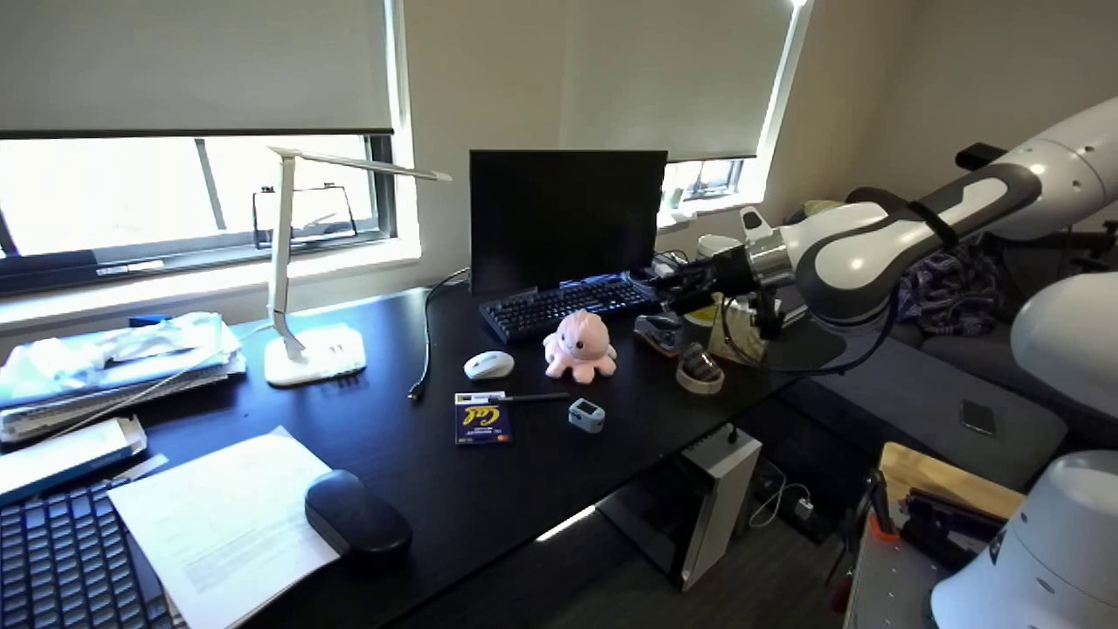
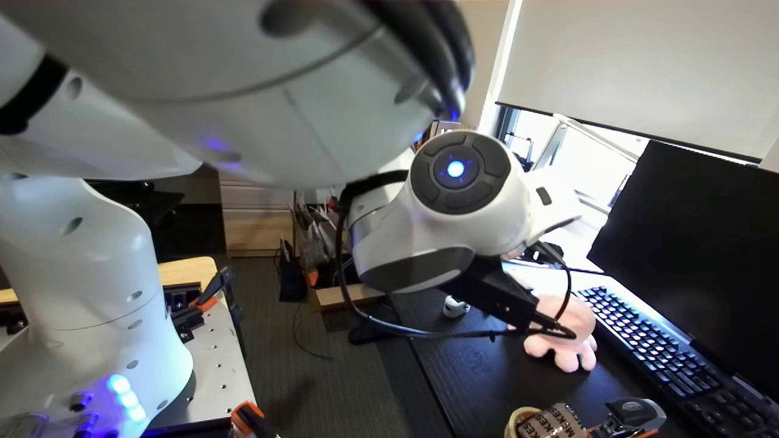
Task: Put the brown cup at the center of the tape
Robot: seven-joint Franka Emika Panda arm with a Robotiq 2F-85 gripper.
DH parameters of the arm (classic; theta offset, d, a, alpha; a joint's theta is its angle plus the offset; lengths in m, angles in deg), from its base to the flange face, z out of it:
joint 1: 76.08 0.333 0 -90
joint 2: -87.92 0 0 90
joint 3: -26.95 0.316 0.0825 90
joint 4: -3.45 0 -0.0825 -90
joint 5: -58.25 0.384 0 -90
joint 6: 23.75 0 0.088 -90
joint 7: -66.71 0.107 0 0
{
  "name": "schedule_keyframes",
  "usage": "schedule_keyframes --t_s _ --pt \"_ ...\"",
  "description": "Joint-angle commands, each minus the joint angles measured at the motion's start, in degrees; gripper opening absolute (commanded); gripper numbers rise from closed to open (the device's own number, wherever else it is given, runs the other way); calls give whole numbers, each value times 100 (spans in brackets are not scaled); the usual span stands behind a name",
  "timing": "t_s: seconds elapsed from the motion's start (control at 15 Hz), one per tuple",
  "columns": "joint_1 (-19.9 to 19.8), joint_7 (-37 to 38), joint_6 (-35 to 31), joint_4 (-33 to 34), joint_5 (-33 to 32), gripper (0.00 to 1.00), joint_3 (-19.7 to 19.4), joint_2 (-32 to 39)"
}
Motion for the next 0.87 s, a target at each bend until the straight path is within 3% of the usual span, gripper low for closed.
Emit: schedule_keyframes --t_s 0.0,0.27,0.33,0.8 --pt "103 466 -25 -63 569 100 863 -743" --pt "131 1364 82 67 447 100 1482 -1328" --pt "177 879 7 29 413 100 1259 -786" --pt "192 1257 8 47 413 100 1399 -1249"
